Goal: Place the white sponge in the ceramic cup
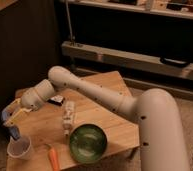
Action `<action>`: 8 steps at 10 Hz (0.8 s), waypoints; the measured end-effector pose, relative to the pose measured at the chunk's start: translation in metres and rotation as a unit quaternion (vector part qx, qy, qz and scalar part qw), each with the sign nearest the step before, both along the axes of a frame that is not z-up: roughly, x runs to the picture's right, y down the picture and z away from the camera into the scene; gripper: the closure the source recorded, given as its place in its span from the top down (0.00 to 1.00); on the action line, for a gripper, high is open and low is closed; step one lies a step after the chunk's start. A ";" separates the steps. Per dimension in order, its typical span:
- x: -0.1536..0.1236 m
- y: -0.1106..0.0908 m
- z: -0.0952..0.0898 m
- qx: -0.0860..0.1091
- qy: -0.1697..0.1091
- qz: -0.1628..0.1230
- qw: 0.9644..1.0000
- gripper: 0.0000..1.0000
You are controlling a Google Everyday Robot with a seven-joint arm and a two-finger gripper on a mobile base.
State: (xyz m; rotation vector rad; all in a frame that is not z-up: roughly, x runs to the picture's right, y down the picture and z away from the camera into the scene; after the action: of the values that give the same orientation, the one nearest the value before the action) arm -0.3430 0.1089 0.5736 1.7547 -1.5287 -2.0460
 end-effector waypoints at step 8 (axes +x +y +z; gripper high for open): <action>-0.004 0.039 0.044 -0.008 -0.024 -0.017 1.000 0.00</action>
State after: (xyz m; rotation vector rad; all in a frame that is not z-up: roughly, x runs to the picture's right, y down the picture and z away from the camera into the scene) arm -0.3468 0.1479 0.6175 1.7985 -1.5948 -2.0155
